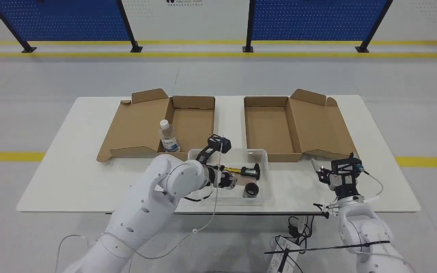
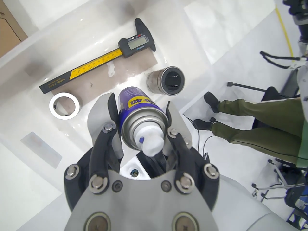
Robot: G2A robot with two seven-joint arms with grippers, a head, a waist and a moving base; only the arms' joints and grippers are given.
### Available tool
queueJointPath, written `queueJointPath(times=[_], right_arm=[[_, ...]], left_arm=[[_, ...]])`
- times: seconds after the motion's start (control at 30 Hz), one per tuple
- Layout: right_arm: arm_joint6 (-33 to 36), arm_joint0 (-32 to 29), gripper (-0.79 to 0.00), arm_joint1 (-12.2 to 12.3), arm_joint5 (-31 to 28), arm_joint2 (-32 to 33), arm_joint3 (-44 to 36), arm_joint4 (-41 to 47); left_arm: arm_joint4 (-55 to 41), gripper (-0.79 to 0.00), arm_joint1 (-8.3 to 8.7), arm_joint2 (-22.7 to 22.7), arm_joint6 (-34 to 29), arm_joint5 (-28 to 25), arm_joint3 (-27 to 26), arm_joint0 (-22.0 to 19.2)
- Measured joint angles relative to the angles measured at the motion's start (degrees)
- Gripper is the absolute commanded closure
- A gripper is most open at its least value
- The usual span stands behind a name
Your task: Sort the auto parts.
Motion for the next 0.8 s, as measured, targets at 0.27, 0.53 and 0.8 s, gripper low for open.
queueJointPath(times=[0.27,0.53,0.8], right_arm=[[0.0,0.0,-0.785,0.0,0.0,0.0,0.0,0.0],[0.0,0.0,-0.785,0.0,0.0,0.0,0.0,0.0],[0.0,0.0,-0.785,0.0,0.0,0.0,0.0,0.0]], left_arm=[[-5.6,0.0,0.65,-1.9,-7.3,-2.6,-7.5,-0.7],[-13.8,0.0,1.12,-3.7,-12.0,-3.7,-13.5,-1.8],[-25.8,0.0,1.47,-4.5,-15.6,-6.5,-13.7,-3.0]])
